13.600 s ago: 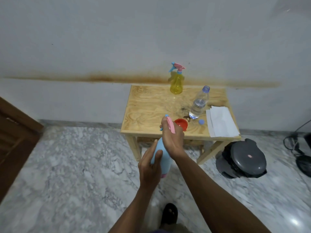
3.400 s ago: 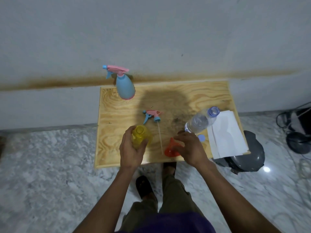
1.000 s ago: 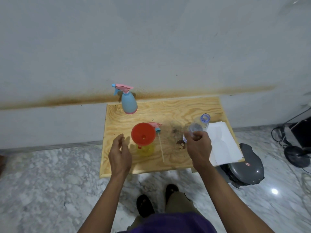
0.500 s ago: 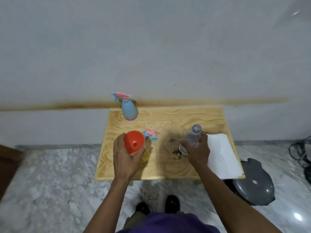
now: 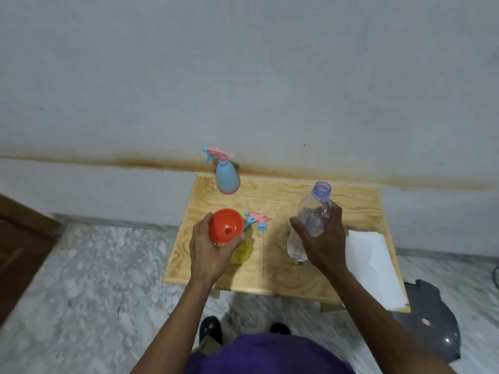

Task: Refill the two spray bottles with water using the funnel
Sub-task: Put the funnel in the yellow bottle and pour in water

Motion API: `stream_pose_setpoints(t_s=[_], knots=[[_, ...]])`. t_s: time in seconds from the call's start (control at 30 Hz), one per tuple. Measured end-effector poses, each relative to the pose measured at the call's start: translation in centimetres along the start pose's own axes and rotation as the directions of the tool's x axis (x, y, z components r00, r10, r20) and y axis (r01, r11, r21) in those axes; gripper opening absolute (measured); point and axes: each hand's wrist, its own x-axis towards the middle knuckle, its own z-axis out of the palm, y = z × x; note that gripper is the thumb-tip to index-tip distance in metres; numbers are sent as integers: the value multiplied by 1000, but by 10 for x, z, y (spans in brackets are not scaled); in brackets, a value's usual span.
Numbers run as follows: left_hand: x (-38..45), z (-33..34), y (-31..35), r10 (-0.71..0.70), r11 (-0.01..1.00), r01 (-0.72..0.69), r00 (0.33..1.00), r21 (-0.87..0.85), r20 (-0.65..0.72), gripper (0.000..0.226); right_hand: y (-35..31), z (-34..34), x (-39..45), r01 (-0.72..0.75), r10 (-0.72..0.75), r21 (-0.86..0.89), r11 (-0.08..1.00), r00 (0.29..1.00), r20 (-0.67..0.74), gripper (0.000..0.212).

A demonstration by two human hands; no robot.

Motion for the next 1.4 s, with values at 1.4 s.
stream_pose_setpoints(t_s=[1.4], knots=[[12,-14,-8,141,990,-142,965,-10,220,95,-51,10,46,798,-88,-458,392,528,845,84]])
